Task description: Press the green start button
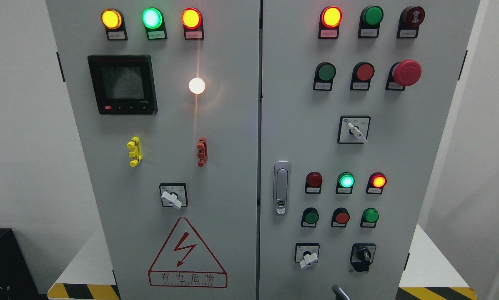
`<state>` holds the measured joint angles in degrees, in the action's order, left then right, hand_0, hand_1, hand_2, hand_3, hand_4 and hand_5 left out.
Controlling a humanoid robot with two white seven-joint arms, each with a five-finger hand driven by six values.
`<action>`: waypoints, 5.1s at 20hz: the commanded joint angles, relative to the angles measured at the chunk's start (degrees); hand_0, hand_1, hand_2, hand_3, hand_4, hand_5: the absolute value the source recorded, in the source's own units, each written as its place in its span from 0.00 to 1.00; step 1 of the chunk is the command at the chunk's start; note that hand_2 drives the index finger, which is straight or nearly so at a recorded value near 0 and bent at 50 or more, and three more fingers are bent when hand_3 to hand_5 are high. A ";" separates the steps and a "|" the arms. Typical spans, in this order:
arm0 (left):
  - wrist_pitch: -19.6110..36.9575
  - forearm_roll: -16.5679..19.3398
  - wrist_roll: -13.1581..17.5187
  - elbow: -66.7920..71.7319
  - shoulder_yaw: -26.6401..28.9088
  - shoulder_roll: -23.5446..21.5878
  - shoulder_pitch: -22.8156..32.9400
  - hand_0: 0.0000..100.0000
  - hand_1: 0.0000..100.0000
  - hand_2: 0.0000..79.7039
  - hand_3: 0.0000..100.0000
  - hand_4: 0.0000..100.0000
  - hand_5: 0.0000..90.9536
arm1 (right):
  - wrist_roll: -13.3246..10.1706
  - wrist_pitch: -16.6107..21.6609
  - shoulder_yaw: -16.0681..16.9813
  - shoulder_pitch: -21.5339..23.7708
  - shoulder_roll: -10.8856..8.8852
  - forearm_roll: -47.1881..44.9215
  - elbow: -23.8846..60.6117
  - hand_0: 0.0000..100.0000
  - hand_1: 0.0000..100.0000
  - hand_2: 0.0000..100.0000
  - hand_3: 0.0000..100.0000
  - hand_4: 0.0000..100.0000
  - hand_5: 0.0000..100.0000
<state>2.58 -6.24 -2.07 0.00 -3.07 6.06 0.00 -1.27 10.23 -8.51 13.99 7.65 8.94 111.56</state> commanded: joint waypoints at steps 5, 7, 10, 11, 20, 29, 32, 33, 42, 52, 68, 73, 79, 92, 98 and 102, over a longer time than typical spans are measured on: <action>-0.04 0.00 0.04 -1.58 0.00 0.01 -1.32 0.12 0.56 0.00 0.00 0.00 0.00 | 0.04 -0.13 -0.01 -0.02 0.00 0.02 0.15 0.00 0.05 0.00 0.00 0.00 0.00; -0.04 0.00 0.04 -1.58 0.00 0.01 -1.32 0.12 0.56 0.00 0.00 0.00 0.00 | 0.04 -0.13 -0.01 -0.02 0.00 0.02 0.23 0.00 0.05 0.00 0.00 0.00 0.00; -0.04 0.00 0.04 -1.58 0.00 0.01 -1.32 0.12 0.56 0.00 0.00 0.00 0.00 | 0.04 -0.13 -0.10 -0.02 0.00 0.20 0.32 0.00 0.05 0.00 0.00 0.00 0.00; -0.04 0.00 0.04 -1.58 0.00 0.01 -1.32 0.12 0.56 0.00 0.00 0.00 0.00 | 0.04 -0.04 -0.10 -0.02 0.00 0.46 0.50 0.00 0.05 0.00 0.00 0.00 0.00; -0.04 0.00 0.04 -1.58 0.00 0.01 -1.32 0.12 0.56 0.00 0.00 0.00 0.00 | -2.50 0.58 -0.10 -1.86 -0.09 10.91 2.34 0.08 0.30 0.00 0.40 0.37 0.24; -0.04 0.00 0.04 -1.58 0.00 0.01 -1.32 0.12 0.56 0.00 0.00 0.00 0.00 | -9.18 0.49 0.60 -5.46 -0.09 30.23 2.61 0.18 0.38 0.00 0.66 0.68 0.76; -0.04 0.00 0.04 -1.58 0.00 0.01 -1.32 0.12 0.56 0.00 0.00 0.00 0.00 | -10.68 0.49 1.56 -5.99 -0.09 38.93 2.52 0.26 0.37 0.00 0.71 0.73 0.84; -0.04 0.00 0.04 -1.58 0.00 0.01 -1.32 0.12 0.56 0.00 0.00 0.00 0.00 | -11.21 0.49 2.27 -6.34 -0.09 41.66 2.52 0.27 0.36 0.00 0.71 0.74 0.86; -0.04 0.00 0.04 -1.58 0.00 0.01 -1.32 0.12 0.56 0.00 0.00 0.00 0.00 | -12.18 0.58 6.14 -11.44 -0.09 59.34 0.24 0.34 0.35 0.00 0.85 0.83 1.00; -0.04 0.00 0.04 -1.58 0.00 0.01 -1.32 0.12 0.56 0.00 0.00 0.00 0.00 | -12.97 0.49 6.14 -16.27 0.00 63.48 -7.23 0.35 0.33 0.00 0.87 0.83 1.00; -0.04 0.00 0.04 -1.58 0.00 0.01 -1.32 0.12 0.56 0.00 0.00 0.00 0.00 | -12.88 0.49 4.82 -22.78 0.09 64.18 -16.02 0.37 0.33 0.00 0.88 0.83 1.00; -0.04 0.00 0.04 -1.58 0.00 0.01 -1.32 0.12 0.56 0.00 0.00 0.00 0.00 | -12.79 0.49 4.38 -23.83 0.09 64.27 -17.08 0.37 0.33 0.00 0.88 0.83 1.00; -0.04 0.00 0.04 -1.58 0.00 0.01 -1.32 0.12 0.56 0.00 0.00 0.00 0.00 | -12.71 0.40 4.47 -25.41 0.09 64.18 -18.92 0.38 0.33 0.00 0.88 0.83 1.00; -0.04 0.00 0.04 -1.58 0.00 0.01 -1.32 0.12 0.56 0.00 0.00 0.00 0.00 | -12.62 0.05 4.73 -27.26 0.09 64.18 -21.30 0.38 0.33 0.00 0.88 0.83 1.00; -0.04 0.00 0.04 -1.58 0.00 0.01 -1.32 0.12 0.56 0.00 0.00 0.00 0.00 | -12.71 0.22 4.82 -27.26 0.09 64.10 -20.77 0.39 0.33 0.00 0.88 0.82 1.00; -0.04 0.00 0.04 -1.58 0.00 0.01 -1.32 0.12 0.56 0.00 0.00 0.00 0.00 | -12.71 0.49 4.82 -27.09 0.26 63.48 -19.63 0.41 0.35 0.00 0.89 0.82 1.00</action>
<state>2.59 -6.24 -2.07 0.00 -3.07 6.06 0.00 -14.42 10.45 -3.81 -13.15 7.77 72.91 91.73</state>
